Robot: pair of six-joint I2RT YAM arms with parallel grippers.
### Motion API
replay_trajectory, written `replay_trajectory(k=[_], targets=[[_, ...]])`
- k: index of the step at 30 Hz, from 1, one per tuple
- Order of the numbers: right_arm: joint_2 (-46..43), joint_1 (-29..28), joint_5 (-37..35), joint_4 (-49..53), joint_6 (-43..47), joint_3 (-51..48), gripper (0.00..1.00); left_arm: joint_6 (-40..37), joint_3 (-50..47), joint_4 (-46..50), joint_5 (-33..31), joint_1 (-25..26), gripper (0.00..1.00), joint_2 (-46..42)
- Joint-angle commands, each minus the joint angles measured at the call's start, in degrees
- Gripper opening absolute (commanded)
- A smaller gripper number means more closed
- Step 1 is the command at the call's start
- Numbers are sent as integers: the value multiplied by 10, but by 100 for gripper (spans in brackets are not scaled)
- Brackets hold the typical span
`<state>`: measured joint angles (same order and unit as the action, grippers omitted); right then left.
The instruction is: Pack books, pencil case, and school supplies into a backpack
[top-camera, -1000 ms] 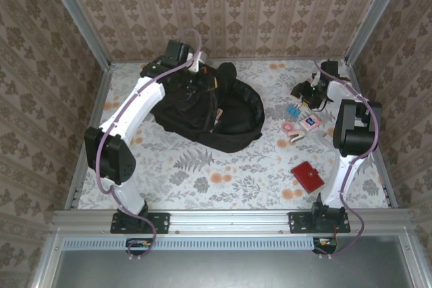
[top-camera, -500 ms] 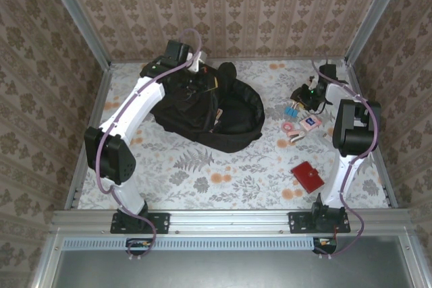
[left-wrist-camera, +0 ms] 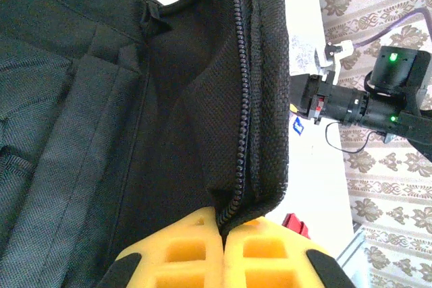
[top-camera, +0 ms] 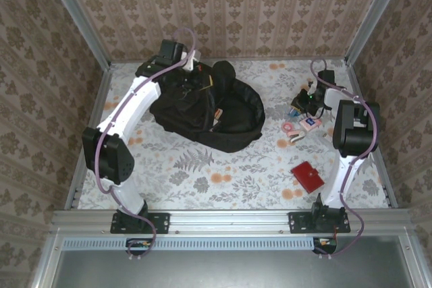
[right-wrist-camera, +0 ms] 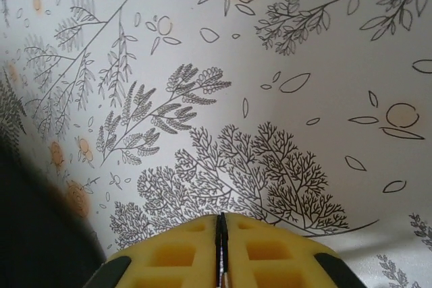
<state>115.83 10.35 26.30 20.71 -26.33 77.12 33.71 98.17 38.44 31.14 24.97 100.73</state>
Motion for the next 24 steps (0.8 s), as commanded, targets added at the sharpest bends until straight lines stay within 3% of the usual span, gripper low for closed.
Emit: replay_trajectory(k=[1,5,13,21,24], targets=[[-39,-1,-13,-7,-12,-22,7,9,1,-19,12,-1,0,-26],[-94,-1,-28,-35,-39,-57,0,4,22,-6,13,2,0,-27],[-255,-19,-35,-127,-116,-153,0,-18,86,44,-11,28,0,-33],[-377,-156,-102,-155,-138,-164,0,-47,132,81,-30,42,0,-36],[-373,-216,-113,-155,-147,-137,0,-48,136,84,-29,42,0,-35]])
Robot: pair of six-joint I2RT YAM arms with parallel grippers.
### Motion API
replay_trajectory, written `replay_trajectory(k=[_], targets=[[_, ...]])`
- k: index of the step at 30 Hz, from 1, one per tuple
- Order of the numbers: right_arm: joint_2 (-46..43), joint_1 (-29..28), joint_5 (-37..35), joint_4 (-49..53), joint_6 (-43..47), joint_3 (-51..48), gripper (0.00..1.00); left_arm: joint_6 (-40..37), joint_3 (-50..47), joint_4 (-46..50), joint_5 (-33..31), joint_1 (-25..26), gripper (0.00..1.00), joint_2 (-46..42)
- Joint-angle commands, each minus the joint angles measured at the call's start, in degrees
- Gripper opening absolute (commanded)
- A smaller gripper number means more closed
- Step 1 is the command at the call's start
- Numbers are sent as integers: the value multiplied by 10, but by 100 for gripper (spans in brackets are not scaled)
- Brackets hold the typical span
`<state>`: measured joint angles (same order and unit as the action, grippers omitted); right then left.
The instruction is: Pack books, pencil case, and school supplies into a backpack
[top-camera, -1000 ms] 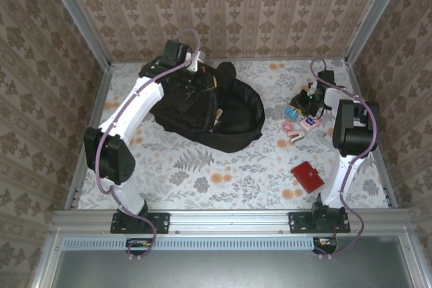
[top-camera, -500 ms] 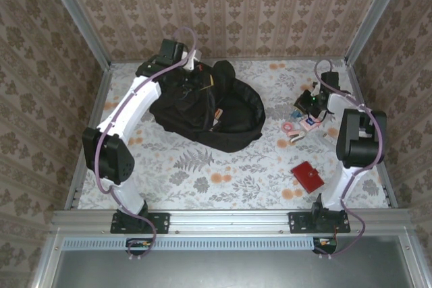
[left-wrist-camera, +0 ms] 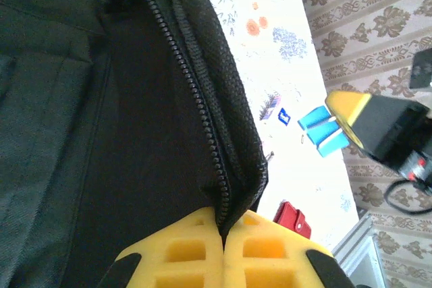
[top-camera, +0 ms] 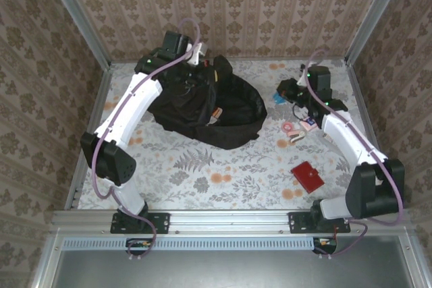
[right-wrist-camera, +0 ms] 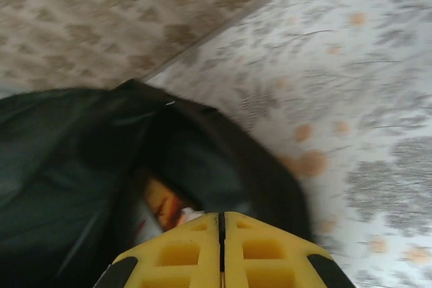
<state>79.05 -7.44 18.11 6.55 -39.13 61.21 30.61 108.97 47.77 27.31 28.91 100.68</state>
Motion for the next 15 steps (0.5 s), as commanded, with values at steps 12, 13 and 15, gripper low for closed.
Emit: replay_trajectory(k=[12,13,15], targets=[[173,-200,-119,4,-67,145,3,25,27,-50,32,9,0,-16],[191,-209,-135,13,-75,163,4,32,27,-57,37,10,0,-14],[223,-223,-171,32,-101,192,7,40,27,-64,43,14,0,-10]])
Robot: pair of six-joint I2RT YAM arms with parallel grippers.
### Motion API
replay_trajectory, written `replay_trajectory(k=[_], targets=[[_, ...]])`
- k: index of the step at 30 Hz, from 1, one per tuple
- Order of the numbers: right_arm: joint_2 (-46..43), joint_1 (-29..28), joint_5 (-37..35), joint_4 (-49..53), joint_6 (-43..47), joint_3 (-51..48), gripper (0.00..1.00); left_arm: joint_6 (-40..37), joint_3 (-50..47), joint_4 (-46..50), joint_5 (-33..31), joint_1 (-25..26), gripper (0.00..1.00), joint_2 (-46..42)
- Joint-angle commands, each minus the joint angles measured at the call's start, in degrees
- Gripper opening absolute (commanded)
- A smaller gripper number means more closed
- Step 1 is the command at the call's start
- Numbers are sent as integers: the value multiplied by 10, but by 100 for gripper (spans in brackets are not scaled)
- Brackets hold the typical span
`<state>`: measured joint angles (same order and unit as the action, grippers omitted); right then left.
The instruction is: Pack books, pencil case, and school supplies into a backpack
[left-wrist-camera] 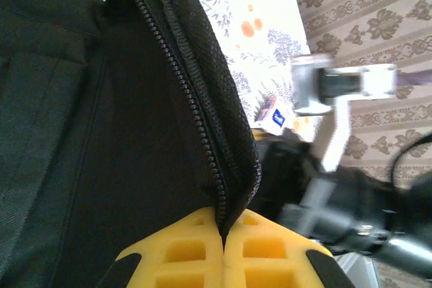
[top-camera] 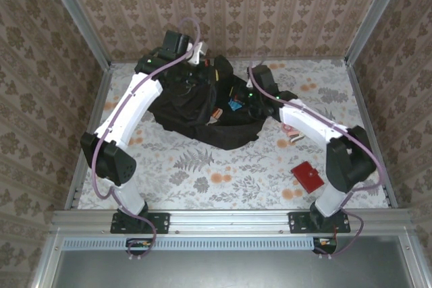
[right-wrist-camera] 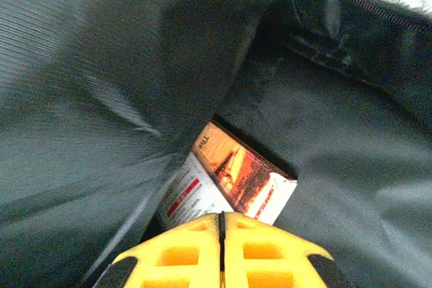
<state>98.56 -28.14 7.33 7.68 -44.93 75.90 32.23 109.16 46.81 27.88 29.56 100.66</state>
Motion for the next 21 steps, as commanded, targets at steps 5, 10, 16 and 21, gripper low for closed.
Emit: replay_trajectory(k=[5,10,16,21], targets=[[90,-24,-86,-40,-163,54,12,29,26,-61,33,11,0,-8],[121,-25,-44,-113,-207,59,59,27,18,-60,32,8,0,-11],[102,-25,-8,-91,-162,56,72,25,-8,-71,35,-2,0,-22],[58,-24,12,-24,-77,55,72,17,-34,-74,26,-11,0,-34]])
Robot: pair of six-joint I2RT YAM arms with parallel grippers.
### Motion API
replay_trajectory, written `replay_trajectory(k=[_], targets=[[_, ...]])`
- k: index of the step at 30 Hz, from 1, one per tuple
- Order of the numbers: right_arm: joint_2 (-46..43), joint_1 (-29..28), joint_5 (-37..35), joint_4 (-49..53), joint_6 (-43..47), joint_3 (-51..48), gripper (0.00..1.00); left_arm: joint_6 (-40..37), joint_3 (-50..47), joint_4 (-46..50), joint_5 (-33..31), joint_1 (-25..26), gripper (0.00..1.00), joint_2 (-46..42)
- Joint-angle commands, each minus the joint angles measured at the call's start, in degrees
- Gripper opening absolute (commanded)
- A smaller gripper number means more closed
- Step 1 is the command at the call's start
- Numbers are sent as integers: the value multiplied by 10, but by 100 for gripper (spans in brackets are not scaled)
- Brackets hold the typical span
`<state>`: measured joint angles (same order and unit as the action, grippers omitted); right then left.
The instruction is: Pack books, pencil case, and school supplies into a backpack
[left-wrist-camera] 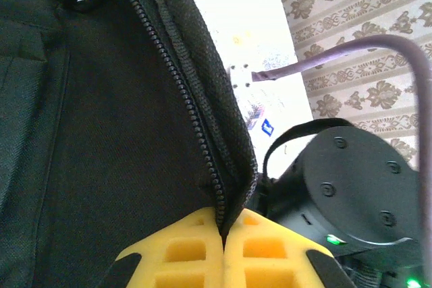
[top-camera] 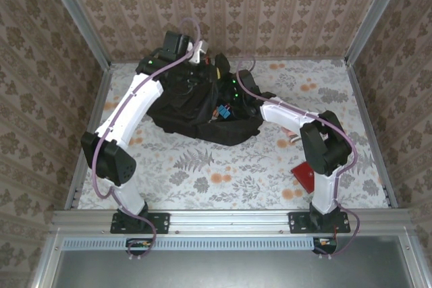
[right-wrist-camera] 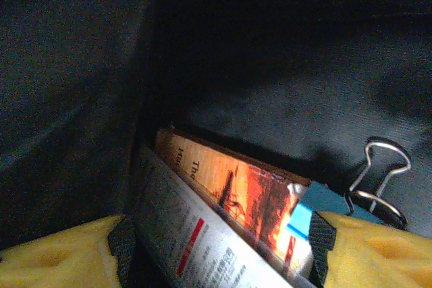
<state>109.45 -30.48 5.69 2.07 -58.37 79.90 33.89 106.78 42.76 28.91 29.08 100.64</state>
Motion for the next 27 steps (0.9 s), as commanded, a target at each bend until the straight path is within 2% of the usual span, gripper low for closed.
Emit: replay_trajectory(k=[1,5,10,14,19,21,23,26,27], targets=[[-66,0,31,50,78,13,71,-5,-16,-31,10,-8,0,-36],[-134,5,20,123,150,-9,67,-16,-52,-36,-1,-14,0,-52],[-215,20,-62,252,212,-39,67,-31,-89,-41,-12,-17,0,-68],[-275,66,-153,371,181,-84,69,-39,-113,-51,-23,-16,0,-85],[-310,118,-178,520,161,-94,68,-44,-134,-60,-19,-10,0,-99],[-326,131,-195,559,156,-110,75,-39,-146,-72,-12,-10,0,-106],[-340,163,-201,583,151,-141,89,-35,-155,-80,-6,-9,0,-109],[-371,237,-145,557,139,-219,100,-28,-161,-88,7,-10,0,-112],[-381,259,-127,543,136,-245,100,-26,-161,-88,12,-12,0,-113]])
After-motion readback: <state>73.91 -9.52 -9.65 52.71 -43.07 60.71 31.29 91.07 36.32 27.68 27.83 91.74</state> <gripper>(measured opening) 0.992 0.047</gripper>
